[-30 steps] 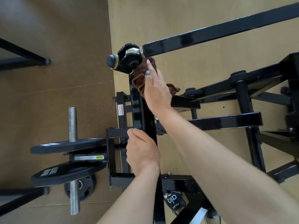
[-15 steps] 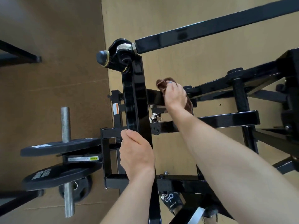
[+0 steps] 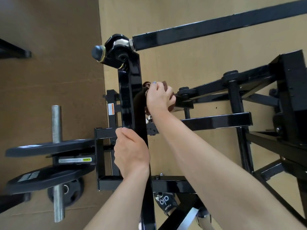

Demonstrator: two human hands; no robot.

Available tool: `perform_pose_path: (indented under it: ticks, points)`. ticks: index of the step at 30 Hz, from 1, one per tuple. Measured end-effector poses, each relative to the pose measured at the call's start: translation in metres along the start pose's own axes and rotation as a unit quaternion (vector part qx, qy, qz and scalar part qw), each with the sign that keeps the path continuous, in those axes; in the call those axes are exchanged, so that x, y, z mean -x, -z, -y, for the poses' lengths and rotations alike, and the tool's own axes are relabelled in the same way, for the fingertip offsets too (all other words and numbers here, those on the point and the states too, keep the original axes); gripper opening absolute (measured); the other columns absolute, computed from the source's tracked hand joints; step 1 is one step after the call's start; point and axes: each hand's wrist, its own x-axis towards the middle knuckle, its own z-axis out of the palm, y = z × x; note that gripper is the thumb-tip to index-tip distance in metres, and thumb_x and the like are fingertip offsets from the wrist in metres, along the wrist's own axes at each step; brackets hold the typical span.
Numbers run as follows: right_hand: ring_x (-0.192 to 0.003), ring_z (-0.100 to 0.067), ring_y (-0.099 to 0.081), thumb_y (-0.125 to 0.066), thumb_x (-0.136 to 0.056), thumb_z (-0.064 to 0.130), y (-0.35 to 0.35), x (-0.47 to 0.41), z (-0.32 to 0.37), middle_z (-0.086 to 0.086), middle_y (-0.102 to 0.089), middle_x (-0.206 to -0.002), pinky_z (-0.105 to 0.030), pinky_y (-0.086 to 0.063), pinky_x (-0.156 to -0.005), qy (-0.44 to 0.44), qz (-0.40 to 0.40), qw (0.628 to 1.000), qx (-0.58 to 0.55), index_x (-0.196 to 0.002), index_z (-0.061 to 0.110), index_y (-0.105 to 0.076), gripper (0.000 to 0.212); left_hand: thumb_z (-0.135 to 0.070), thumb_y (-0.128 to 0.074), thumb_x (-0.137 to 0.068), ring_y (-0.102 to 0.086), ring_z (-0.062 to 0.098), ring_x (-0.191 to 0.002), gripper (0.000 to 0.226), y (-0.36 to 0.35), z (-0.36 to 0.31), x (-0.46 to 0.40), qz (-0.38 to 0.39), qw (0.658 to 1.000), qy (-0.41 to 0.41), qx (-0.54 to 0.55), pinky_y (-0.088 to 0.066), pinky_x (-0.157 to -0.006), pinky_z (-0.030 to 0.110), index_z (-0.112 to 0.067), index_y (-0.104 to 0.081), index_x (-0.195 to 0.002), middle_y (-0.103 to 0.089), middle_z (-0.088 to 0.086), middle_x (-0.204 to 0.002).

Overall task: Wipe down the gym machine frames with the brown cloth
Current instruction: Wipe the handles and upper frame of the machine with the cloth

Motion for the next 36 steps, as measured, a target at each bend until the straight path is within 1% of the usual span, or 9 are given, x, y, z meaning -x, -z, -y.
perform_pose_path:
  ticks: [7,11,14,19,24,27,30,33,36]
  points:
    - [-0.141,-0.03,-0.022,-0.02,-0.106,0.021,0.012,-0.042,-0.023,-0.005,-0.035,-0.154,-0.051,-0.016,-0.12,-0.036,-0.034,0.998,0.05,-0.137,0.018,-0.054,0.047,-0.043,-0.009,-0.105,-0.058,0.031,-0.073,0.044,-0.001,0.003,-0.001,0.001,1.0,-0.001,0.005,-0.052,-0.077,0.052,-0.018,-0.043,-0.092,-0.057,0.003,-0.074]
    - [-0.138,-0.032,-0.026,-0.027,-0.102,0.03,0.02,-0.077,-0.041,-0.003,-0.03,-0.153,-0.043,-0.03,-0.115,-0.101,-0.054,0.993,0.008,-0.135,0.025,-0.055,0.044,-0.042,-0.011,-0.106,-0.058,0.027,-0.071,0.043,-0.003,0.005,-0.002,-0.012,1.0,-0.006,0.008,-0.053,-0.076,0.052,-0.02,-0.044,-0.09,-0.057,0.001,-0.072]
    - [-0.133,-0.038,-0.037,-0.032,-0.094,0.032,0.03,-0.098,-0.051,-0.005,-0.032,-0.149,-0.044,-0.041,-0.107,-0.147,-0.052,0.988,-0.008,-0.136,0.018,-0.051,0.048,-0.042,-0.011,-0.104,-0.056,0.023,-0.067,0.043,-0.005,0.006,-0.002,-0.02,1.0,-0.003,0.008,-0.052,-0.073,0.05,-0.02,-0.045,-0.088,-0.057,0.0,-0.071]
    - [-0.154,-0.031,-0.02,-0.038,-0.096,0.036,0.043,-0.12,-0.069,-0.009,-0.018,-0.168,-0.047,-0.024,-0.124,-0.152,0.041,0.985,-0.064,-0.161,0.017,-0.024,0.069,-0.042,-0.011,-0.102,-0.054,0.021,-0.066,0.043,-0.005,0.005,-0.002,-0.026,1.0,-0.006,0.004,-0.046,-0.068,0.046,-0.02,-0.045,-0.088,-0.056,0.0,-0.069]
    - [-0.131,-0.041,-0.036,-0.04,-0.099,0.026,0.029,-0.07,-0.031,-0.008,-0.03,-0.151,-0.053,-0.04,-0.112,-0.156,-0.047,0.986,-0.035,-0.133,0.014,-0.055,0.04,-0.039,-0.013,-0.107,-0.056,0.026,-0.07,0.042,-0.002,0.002,-0.002,-0.021,1.0,-0.001,0.003,-0.05,-0.074,0.048,-0.017,-0.047,-0.095,-0.056,0.001,-0.073]
    - [-0.141,-0.037,-0.021,-0.035,-0.105,0.018,0.008,-0.031,-0.009,-0.007,-0.034,-0.151,-0.057,-0.023,-0.118,-0.088,-0.024,0.995,-0.043,-0.135,0.014,-0.054,0.035,-0.037,-0.013,-0.107,-0.055,0.03,-0.071,0.041,-0.001,0.0,-0.001,-0.016,1.0,0.006,0.001,-0.048,-0.074,0.048,-0.016,-0.047,-0.095,-0.055,0.002,-0.072]
    - [-0.148,-0.033,-0.009,-0.022,-0.111,0.03,-0.003,-0.021,-0.005,-0.006,-0.021,-0.161,-0.052,-0.006,-0.123,-0.072,0.002,0.996,-0.046,-0.139,0.019,-0.052,0.042,-0.033,-0.014,-0.106,-0.051,0.031,-0.068,0.038,-0.002,0.001,-0.001,-0.023,1.0,0.007,-0.002,-0.042,-0.069,0.044,-0.015,-0.045,-0.092,-0.052,0.003,-0.07]
    - [-0.144,-0.032,-0.016,-0.021,-0.107,0.026,0.003,-0.039,-0.011,-0.002,-0.029,-0.158,-0.053,-0.015,-0.12,-0.1,-0.007,0.994,-0.046,-0.138,0.021,-0.053,0.045,-0.033,-0.015,-0.106,-0.049,0.024,-0.064,0.038,-0.003,0.001,-0.001,-0.029,1.0,0.006,0.007,-0.04,-0.067,0.042,-0.014,-0.045,-0.091,-0.052,0.002,-0.07]
    - [-0.143,-0.032,-0.033,-0.035,-0.099,0.031,0.026,-0.075,-0.036,-0.004,-0.034,-0.158,-0.053,-0.032,-0.117,-0.141,0.032,0.988,-0.046,-0.15,0.02,-0.039,0.052,-0.035,-0.015,-0.107,-0.052,0.021,-0.065,0.04,-0.003,0.004,0.0,-0.024,1.0,0.001,0.011,-0.042,-0.067,0.042,-0.014,-0.047,-0.092,-0.054,0.003,-0.071]
